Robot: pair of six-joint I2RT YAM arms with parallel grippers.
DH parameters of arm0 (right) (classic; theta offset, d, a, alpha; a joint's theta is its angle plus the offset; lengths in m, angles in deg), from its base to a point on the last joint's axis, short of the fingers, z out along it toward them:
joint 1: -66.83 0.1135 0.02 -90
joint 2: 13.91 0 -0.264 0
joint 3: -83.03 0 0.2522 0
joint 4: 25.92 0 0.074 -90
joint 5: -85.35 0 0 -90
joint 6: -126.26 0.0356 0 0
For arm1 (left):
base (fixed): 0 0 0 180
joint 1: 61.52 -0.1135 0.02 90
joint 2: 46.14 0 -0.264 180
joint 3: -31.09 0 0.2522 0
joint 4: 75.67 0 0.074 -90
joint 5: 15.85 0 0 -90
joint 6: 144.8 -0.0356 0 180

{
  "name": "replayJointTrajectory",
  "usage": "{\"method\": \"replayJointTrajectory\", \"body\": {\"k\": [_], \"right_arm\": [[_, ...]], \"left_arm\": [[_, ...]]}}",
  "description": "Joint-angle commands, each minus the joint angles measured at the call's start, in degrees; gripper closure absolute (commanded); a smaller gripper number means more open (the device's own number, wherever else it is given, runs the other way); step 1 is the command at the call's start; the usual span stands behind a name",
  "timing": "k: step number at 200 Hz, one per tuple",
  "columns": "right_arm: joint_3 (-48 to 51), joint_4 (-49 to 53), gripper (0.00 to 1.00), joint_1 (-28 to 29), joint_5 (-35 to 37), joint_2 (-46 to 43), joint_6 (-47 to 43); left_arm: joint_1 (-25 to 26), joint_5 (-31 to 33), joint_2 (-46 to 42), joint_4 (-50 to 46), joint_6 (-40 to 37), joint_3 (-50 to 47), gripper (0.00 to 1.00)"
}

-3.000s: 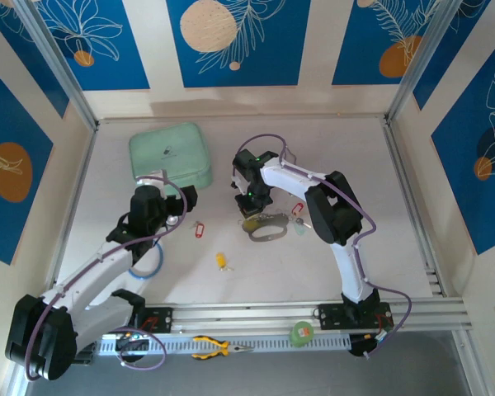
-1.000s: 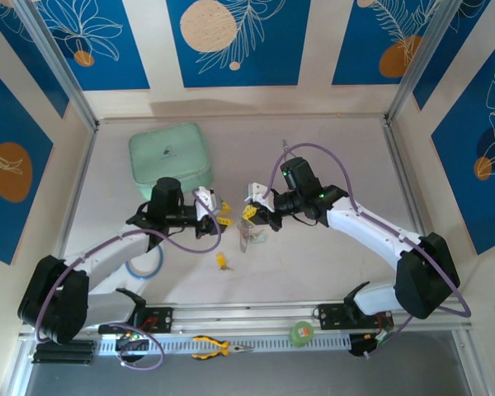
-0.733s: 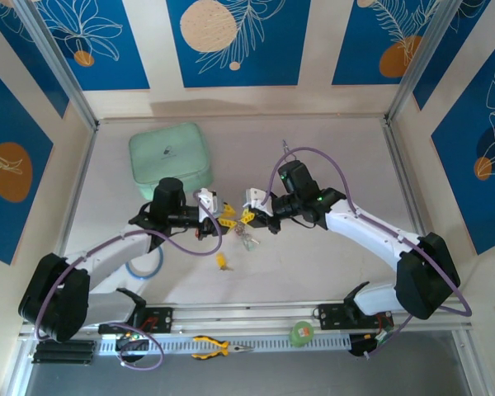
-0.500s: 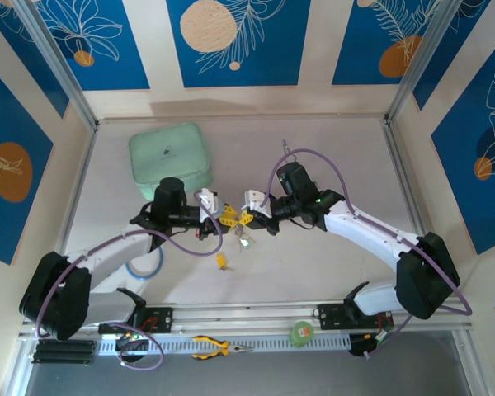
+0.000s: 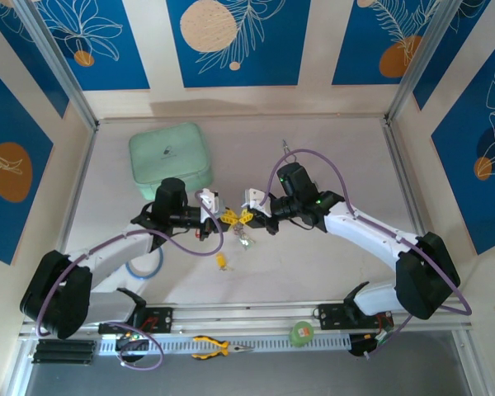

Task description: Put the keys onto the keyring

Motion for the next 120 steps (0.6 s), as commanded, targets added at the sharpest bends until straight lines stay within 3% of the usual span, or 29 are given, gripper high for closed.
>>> {"method": "replayJointTrajectory", "body": {"k": [1,37,120], "right_arm": [[1.02,-4.83,1.00,0.79,-3.88,-0.99,2.06],[2.16,-6.40,1.00,-0.74,-6.15,-1.69,3.86],[2.30,-5.37,1.00,-0.74,-8.28,-1.25,4.18]], "left_arm": [[1.09,-1.49,0.60,-0.86,-2.09,0.66,0.92],[1.07,-1.44,0.50,-3.54,-4.01,0.66,0.87],[1.17,-1.48,-0.94,-1.28,-3.42,0.17,0.86]]}}
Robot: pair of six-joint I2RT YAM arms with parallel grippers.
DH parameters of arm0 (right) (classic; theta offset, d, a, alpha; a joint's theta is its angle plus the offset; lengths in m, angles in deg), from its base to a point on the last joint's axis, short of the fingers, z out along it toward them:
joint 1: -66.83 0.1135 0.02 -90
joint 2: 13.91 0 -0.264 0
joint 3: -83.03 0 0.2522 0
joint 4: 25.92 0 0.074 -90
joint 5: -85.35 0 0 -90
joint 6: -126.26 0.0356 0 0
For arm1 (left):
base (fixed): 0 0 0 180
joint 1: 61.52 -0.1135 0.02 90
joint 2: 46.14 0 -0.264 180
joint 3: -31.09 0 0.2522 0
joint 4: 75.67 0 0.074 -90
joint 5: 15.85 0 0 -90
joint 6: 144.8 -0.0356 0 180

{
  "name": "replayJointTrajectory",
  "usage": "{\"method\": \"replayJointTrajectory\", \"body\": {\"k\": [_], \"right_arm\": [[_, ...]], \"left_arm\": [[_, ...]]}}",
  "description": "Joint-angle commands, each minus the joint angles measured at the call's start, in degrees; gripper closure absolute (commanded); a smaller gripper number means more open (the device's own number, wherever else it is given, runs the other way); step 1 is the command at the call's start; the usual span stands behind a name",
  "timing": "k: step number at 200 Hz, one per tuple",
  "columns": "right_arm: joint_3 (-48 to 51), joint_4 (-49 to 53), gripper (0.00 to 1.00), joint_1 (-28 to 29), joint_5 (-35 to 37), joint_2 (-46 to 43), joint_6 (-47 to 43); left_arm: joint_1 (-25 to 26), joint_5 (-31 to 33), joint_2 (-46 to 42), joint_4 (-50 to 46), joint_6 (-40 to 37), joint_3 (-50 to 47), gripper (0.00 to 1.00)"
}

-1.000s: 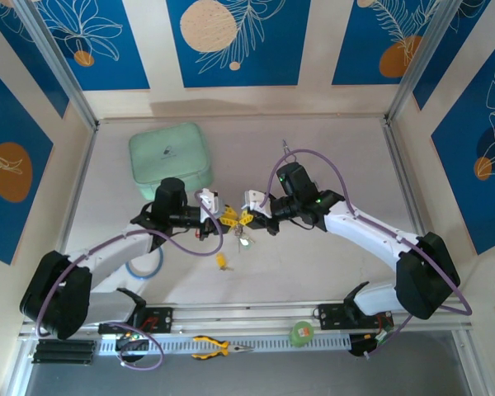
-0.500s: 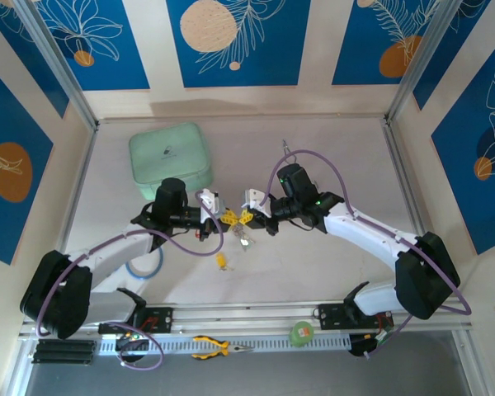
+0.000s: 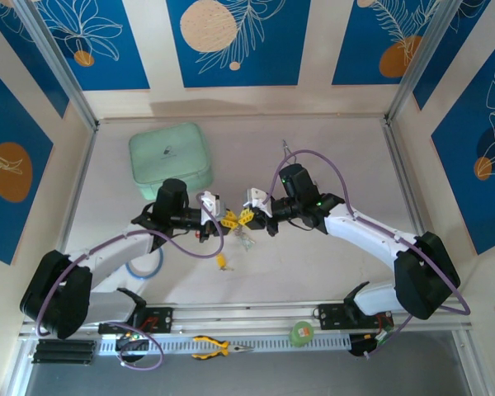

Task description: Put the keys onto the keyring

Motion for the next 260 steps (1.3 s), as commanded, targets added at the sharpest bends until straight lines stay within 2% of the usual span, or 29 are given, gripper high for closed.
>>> {"method": "replayJointTrajectory", "body": {"k": [1,20,38,59,76,105,127,140,165,191,214,242,260], "right_arm": [[0.23,-0.82,1.00,0.13,-3.34,-1.19,0.48],[0.02,-0.05,1.00,0.36,-2.94,-0.89,0.25],[-0.12,0.39,1.00,0.49,-2.60,-0.74,0.17],[0.08,-0.24,1.00,0.55,-0.65,-1.00,0.88],[0.40,-2.63,0.84,0.22,1.79,-2.19,2.97],[-0.71,-5.03,0.69,-2.67,1.95,-6.55,9.28],[-2.19,-2.63,0.59,-2.82,6.85,-9.08,12.19],[-3.88,1.01,0.59,-0.86,11.17,-9.78,12.80],[-2.34,1.62,0.64,4.15,13.05,-10.83,12.25],[3.73,-7.04,0.69,8.21,16.41,-10.45,11.80],[6.88,-15.44,0.78,9.54,22.38,-8.09,12.98],[11.00,-25.49,0.79,9.27,27.57,-4.93,11.55],[12.62,-30.56,0.75,8.78,31.07,-3.18,10.73]], "left_arm": [[0.81,-1.46,-0.94,0.75,-0.60,0.19,0.87],[0.80,-1.45,-1.47,2.62,0.65,-0.21,0.90],[0.81,-0.73,-2.36,4.95,1.67,-0.89,1.00],[0.81,0.58,-3.36,7.77,3.49,-1.69,1.00],[0.81,2.99,-3.86,9.65,7.37,-2.23,1.00],[0.80,13.52,-4.45,9.40,19.72,-1.76,1.00],[0.90,21.73,-3.99,2.14,33.42,1.95,1.00],[0.89,25.08,-2.79,-5.13,41.48,5.94,1.00],[0.90,31.66,2.20,-21.82,56.06,15.61,1.00],[0.90,28.60,8.35,-34.13,65.62,24.72,1.00],[0.91,25.38,10.61,-37.52,74.03,28.26,1.00],[0.98,22.36,10.96,-37.81,84.36,30.17,1.00],[1.01,20.70,11.84,-40.33,91.37,32.14,1.00]]}}
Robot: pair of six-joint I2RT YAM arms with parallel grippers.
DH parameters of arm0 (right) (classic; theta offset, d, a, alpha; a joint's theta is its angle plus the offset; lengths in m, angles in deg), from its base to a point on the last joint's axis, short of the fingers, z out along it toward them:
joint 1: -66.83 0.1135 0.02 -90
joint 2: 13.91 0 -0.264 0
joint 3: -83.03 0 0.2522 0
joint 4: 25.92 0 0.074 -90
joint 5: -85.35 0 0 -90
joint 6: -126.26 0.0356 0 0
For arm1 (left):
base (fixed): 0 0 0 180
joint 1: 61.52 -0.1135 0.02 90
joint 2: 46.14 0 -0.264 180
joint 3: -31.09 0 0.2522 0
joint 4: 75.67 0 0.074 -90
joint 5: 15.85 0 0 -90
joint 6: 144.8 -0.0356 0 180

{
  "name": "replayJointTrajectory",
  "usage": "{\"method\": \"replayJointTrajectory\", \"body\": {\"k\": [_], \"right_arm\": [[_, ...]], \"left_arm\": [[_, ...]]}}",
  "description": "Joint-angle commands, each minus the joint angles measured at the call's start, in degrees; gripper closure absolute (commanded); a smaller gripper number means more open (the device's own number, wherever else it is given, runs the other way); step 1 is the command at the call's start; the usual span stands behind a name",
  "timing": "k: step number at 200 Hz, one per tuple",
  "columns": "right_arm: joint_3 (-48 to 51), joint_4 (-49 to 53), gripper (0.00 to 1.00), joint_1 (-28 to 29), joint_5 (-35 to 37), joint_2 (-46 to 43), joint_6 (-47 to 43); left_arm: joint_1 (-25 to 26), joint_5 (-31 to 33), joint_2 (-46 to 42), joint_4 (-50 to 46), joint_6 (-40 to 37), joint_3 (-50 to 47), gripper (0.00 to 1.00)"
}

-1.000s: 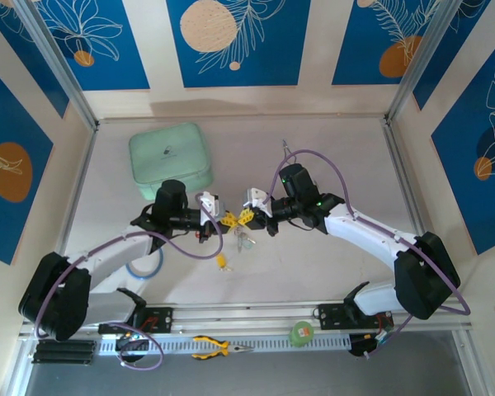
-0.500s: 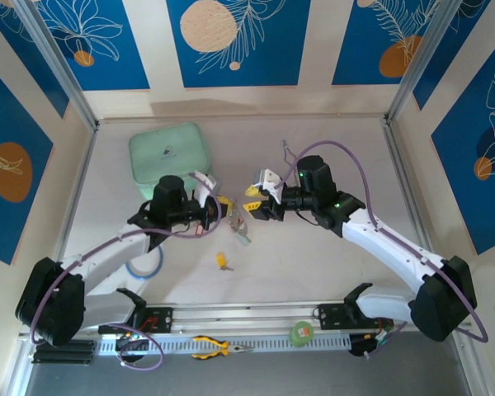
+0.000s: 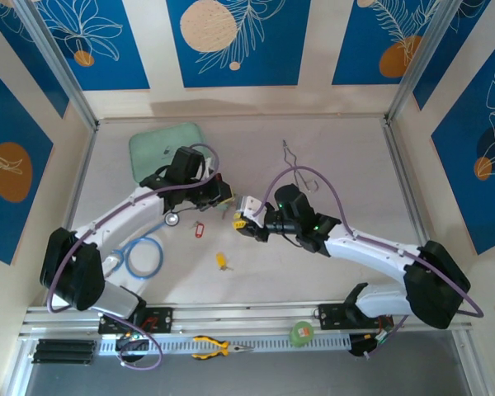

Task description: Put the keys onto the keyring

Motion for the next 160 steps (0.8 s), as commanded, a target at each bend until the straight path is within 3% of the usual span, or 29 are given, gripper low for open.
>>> {"method": "replayJointTrajectory", "body": {"k": [1,37,83,160], "right_arm": [[2.04,-11.73,0.75,-0.59,6.84,1.53,-1.19],[5.50,-15.56,0.75,-2.64,7.63,0.98,-4.41],[8.05,-18.51,0.76,-3.72,8.14,-0.92,-9.23],[7.66,-21.26,0.75,-2.28,8.72,0.91,-11.98]], "left_arm": [[0.67,-4.26,0.66,-5.06,14.01,4.35,1.00],[0.87,-7.29,3.66,-15.86,21.54,10.24,1.00],[1.22,-9.06,2.91,-16.39,29.72,9.51,1.00],[1.67,-11.28,3.93,-16.04,32.29,9.40,1.00]]}}
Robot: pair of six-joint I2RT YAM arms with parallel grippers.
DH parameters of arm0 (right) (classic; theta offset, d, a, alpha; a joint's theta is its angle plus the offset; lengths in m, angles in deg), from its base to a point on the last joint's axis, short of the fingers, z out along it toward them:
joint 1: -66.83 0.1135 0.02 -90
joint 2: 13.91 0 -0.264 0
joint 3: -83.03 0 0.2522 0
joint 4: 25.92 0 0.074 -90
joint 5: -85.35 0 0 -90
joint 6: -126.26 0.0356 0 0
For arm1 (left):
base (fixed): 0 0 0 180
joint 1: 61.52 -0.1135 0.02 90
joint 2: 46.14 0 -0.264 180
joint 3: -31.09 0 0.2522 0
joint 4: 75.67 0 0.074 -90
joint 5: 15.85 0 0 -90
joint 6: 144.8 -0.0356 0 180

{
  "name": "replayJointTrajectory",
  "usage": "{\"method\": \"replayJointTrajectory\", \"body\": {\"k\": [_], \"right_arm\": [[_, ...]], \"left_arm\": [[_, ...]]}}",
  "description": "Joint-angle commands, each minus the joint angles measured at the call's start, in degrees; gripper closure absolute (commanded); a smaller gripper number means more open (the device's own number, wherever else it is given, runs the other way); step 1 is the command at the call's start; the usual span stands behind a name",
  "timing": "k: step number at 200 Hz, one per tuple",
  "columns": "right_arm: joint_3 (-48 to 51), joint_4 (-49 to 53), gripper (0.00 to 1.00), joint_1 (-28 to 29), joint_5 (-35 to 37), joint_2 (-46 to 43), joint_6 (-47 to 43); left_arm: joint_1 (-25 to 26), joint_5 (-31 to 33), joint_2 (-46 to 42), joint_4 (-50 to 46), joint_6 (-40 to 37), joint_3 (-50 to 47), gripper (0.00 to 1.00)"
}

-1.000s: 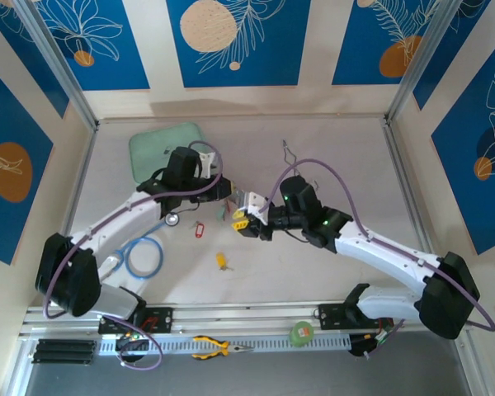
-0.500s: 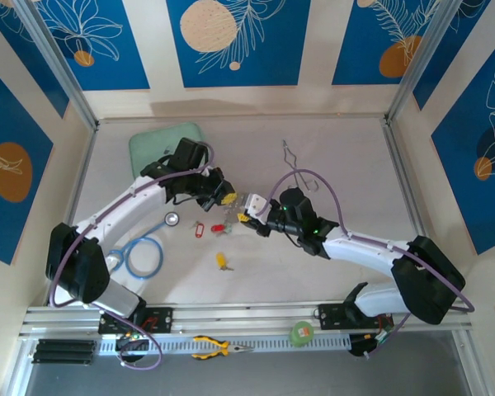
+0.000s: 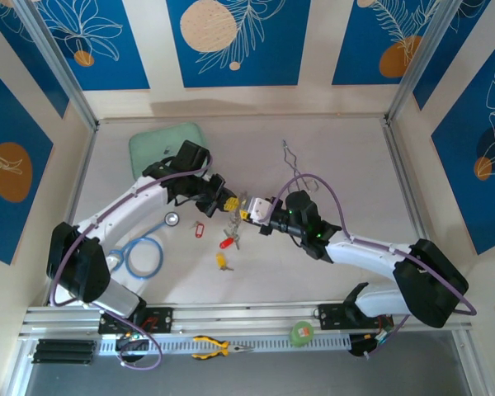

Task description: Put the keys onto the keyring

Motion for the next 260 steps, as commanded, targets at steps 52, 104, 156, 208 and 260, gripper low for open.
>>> {"method": "replayJointTrajectory", "body": {"k": [52,104,156,208,260], "right_arm": [[-1.98,-3.07,0.75,0.91,1.44,2.88,-2.29],[-2.82,-4.27,0.77,1.36,2.30,4.19,-2.34],[-3.70,-4.81,0.91,1.69,2.42,5.14,-2.20],[-3.39,-4.46,1.00,0.38,1.26,4.49,0.12],[-3.85,2.15,1.00,-7.94,-16.85,0.65,7.22]], "left_arm": [[0.76,-2.57,0.26,-1.48,1.95,0.35,1.00],[0.99,-2.44,-0.50,-1.04,2.64,-0.38,1.00],[1.15,-2.70,-1.02,-0.30,3.39,-0.91,1.00],[0.46,-1.74,-5.09,15.71,5.84,-8.05,0.52],[-7.82,14.51,-14.59,30.07,-26.26,-15.60,0.33]]}}
